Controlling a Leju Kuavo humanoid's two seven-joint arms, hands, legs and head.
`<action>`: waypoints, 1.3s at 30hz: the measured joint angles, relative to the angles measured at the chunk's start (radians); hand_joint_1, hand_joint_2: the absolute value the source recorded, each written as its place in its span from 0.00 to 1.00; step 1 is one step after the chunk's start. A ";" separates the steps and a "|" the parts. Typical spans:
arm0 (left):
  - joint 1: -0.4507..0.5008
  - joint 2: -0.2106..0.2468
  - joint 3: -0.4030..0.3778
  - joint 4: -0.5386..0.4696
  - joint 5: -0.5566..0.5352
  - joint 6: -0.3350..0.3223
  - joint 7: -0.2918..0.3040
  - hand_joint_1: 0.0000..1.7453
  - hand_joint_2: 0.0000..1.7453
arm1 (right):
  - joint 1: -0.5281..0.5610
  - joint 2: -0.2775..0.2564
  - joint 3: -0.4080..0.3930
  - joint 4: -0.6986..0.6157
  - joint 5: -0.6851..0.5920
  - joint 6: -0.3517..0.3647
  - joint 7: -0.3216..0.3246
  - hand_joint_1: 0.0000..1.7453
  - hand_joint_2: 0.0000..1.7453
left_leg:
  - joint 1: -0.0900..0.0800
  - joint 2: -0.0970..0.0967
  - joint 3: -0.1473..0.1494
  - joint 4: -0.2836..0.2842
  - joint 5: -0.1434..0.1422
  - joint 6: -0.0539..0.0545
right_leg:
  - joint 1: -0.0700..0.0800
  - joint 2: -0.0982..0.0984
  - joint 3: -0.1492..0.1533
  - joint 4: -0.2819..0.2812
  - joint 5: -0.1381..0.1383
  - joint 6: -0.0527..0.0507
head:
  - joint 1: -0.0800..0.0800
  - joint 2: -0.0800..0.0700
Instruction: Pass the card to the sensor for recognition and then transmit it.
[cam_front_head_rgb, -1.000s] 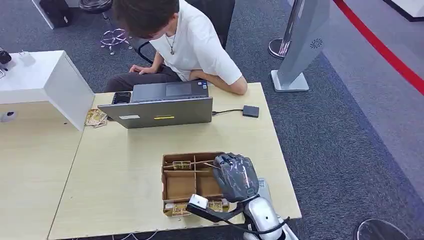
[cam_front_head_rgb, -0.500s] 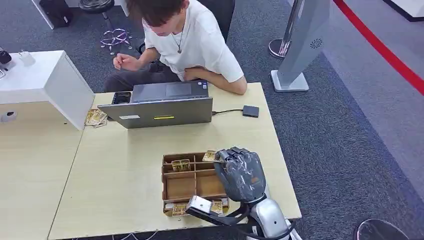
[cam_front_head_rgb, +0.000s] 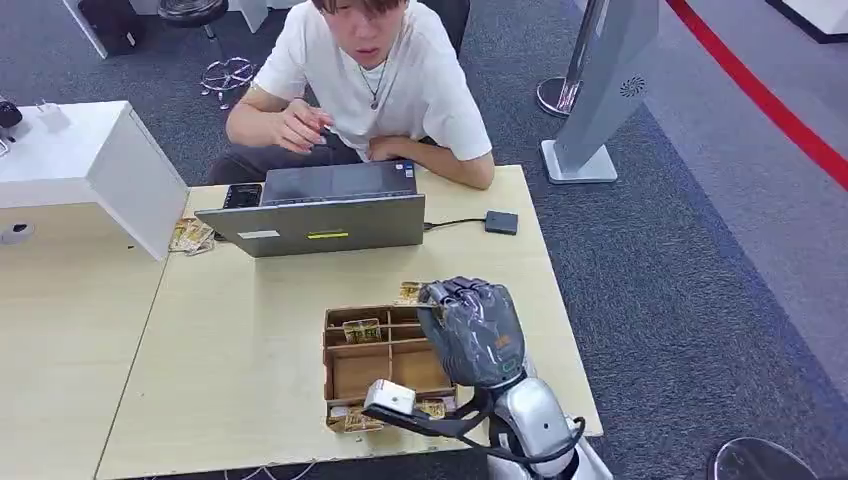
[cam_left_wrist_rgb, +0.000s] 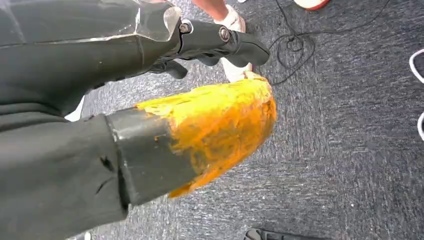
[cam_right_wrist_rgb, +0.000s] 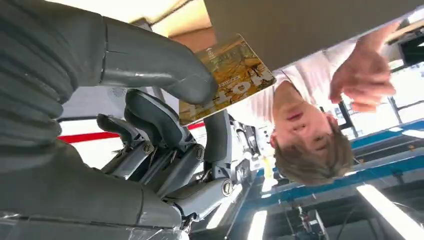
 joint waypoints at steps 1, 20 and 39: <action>-0.001 0.000 0.000 0.000 -0.004 0.000 0.000 0.00 0.00 | -0.017 0.000 0.000 0.008 0.000 0.003 0.003 1.00 1.00 | 0.000 0.000 0.000 0.000 0.000 0.000 | 0.000 0.000 0.000 0.000 0.000 0.000 | 0.000 0.000; -0.012 -0.003 -0.025 0.000 -0.025 -0.003 0.014 0.00 0.00 | -0.164 0.080 0.000 0.143 0.017 -0.003 0.055 0.00 1.00 | 0.000 0.000 0.000 0.000 0.000 0.000 | 0.000 0.000 0.000 0.000 0.000 0.000 | 0.000 0.000; -0.003 -0.001 -0.024 0.000 0.011 0.003 0.002 0.00 0.00 | -0.020 0.080 0.001 0.005 -0.191 -0.093 -0.044 0.00 1.00 | 0.000 0.000 0.000 0.000 0.000 0.000 | 0.000 0.000 -0.001 0.000 0.000 0.000 | 0.000 0.000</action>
